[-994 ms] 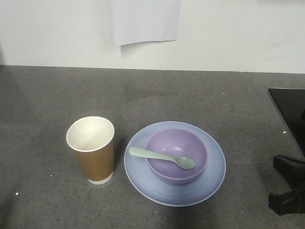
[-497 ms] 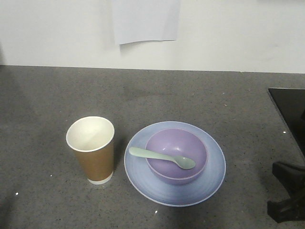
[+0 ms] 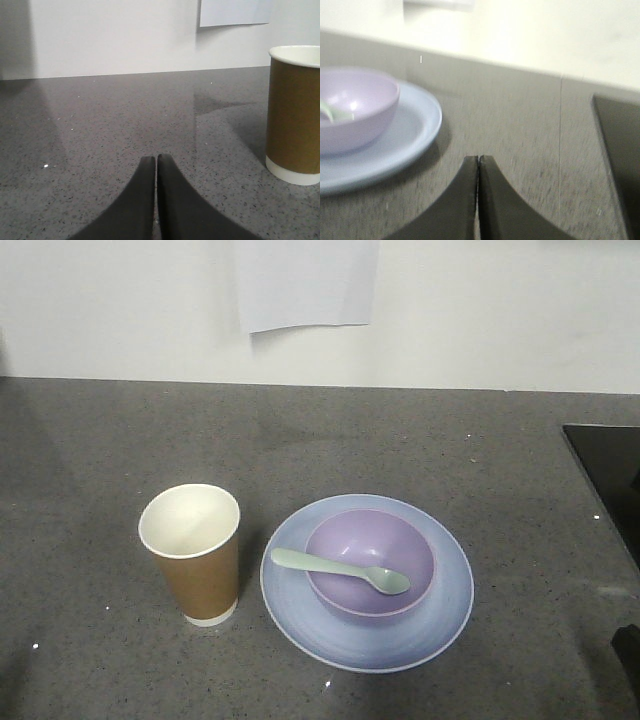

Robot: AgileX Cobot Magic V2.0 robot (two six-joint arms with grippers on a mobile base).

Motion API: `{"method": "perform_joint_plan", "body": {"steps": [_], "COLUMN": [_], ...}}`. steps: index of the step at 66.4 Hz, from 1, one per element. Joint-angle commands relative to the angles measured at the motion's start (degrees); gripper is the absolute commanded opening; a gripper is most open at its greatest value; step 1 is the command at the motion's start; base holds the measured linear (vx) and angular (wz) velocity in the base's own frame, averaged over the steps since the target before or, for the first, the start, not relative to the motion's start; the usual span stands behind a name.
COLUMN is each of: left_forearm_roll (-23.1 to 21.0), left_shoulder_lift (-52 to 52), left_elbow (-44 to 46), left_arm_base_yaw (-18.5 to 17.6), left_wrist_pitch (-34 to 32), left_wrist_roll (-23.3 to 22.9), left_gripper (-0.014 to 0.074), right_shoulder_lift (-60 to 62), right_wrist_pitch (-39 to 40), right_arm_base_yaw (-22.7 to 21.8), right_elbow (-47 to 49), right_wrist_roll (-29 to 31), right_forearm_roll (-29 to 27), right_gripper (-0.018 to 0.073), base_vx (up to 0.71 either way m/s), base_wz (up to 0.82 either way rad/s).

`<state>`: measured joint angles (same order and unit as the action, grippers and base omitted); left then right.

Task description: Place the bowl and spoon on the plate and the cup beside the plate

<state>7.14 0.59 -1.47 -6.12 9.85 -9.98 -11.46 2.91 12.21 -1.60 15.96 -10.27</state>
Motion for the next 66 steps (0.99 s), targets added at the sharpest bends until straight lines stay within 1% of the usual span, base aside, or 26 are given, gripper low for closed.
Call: {"method": "perform_joint_plan", "body": {"steps": [1,13,21,25,31,34,39,42,47,54,59,66], "left_forearm_roll": [0.1,0.1,0.1,0.1,0.1,0.1,0.1,0.1,0.1,0.1,0.1,0.1], "left_shoulder_lift": [-0.4,-0.4,-0.4,-0.4,-0.4,-0.4,-0.4,-0.4,-0.4,-0.4,-0.4,-0.4], "left_elbow": [0.4,0.4,0.4,0.4,0.4,0.4,0.4,0.4,0.4,0.4,0.4,0.4], "left_arm_base_yaw": [0.1,0.1,0.1,0.1,0.1,0.1,0.1,0.1,0.1,0.1,0.1,0.1], "left_wrist_pitch": [-4.0,-4.0,-4.0,-4.0,-3.9,-3.9,-3.9,-3.9,-3.9,-3.9,-3.9,-3.9], "left_wrist_roll": [-0.7,-0.7,-0.7,-0.7,-0.7,-0.7,-0.7,-0.7,-0.7,-0.7,-0.7,-0.7], "left_gripper": [-0.0008,-0.0008,-0.0008,-0.0008,-0.0008,-0.0008,-0.0008,-0.0008,-0.0008,-0.0008,-0.0008,-0.0008], "right_shoulder_lift": [3.5,8.8,12.0,12.8,12.7,12.7,12.7,12.7,12.7,12.7,12.7,12.7], "right_wrist_pitch": [4.4,4.3,1.6,-0.6,-5.2,-8.1,-9.7,-9.4,-6.4,-1.9,-1.1,-2.3], "right_arm_base_yaw": [-1.0,-6.0,-10.6,-13.3,-15.6,-15.8,-16.0,-16.0,-16.0,-16.0,-16.0,-16.0], "right_elbow": [-0.3,-0.3,-0.3,-0.3,-0.3,-0.3,-0.3,-0.3,-0.3,-0.3,-0.3,-0.3], "right_wrist_roll": [0.5,0.3,-0.1,-2.6,-8.6,-11.6,-16.9,-19.8,-24.0,-27.0,-28.2,-28.4], "right_forearm_roll": [-0.2,-0.2,3.4,4.5,6.3,8.3,11.6,13.9,18.0,22.3,22.6,22.0], "right_gripper": [-0.0006,-0.0006,-0.0006,-0.0006,-0.0006,-0.0006,-0.0006,-0.0006,-0.0006,-0.0006,-0.0006,-0.0006], "base_vx": [0.0,0.0,0.0,0.0,0.0,0.0,0.0,0.0,0.0,0.0,0.0,0.0], "base_wz": [0.0,0.0,0.0,0.0,0.0,0.0,0.0,0.0,0.0,0.0,0.0,0.0]}}
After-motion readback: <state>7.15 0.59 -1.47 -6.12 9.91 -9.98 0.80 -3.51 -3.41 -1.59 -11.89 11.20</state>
